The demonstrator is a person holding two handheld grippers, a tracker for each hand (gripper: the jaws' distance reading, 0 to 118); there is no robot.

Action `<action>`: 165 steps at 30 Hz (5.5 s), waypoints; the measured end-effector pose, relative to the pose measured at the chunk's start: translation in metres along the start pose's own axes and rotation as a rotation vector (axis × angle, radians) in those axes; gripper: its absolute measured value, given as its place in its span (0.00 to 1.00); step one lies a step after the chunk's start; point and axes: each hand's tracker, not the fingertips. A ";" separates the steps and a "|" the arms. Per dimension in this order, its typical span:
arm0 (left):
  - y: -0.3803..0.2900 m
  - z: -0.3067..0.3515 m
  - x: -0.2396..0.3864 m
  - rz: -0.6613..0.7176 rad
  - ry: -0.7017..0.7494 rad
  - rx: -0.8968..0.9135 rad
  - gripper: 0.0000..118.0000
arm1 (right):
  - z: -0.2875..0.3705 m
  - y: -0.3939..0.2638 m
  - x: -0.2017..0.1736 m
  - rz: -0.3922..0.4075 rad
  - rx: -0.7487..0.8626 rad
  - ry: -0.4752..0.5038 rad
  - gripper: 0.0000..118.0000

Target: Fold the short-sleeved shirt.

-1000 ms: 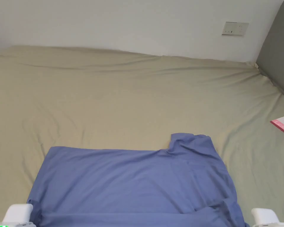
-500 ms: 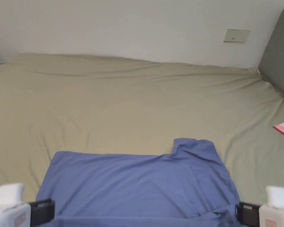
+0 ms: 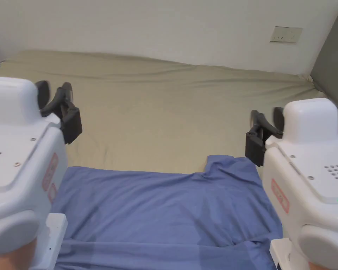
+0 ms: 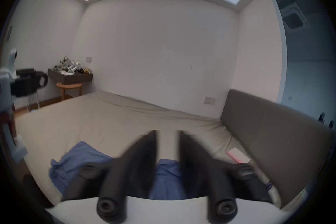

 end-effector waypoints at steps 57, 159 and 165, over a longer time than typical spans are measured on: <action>-0.188 -0.206 -0.057 -0.197 -0.032 -0.682 0.01 | -0.318 -0.270 0.119 -0.097 -0.984 0.005 0.83; -0.065 -0.024 0.026 -0.118 -0.098 -0.289 0.00 | -0.006 -0.037 -0.013 0.027 -0.061 -0.034 0.01; -0.209 -0.053 -0.042 0.141 -0.236 -0.863 0.05 | -0.013 -0.082 -0.003 0.001 -0.227 0.088 0.02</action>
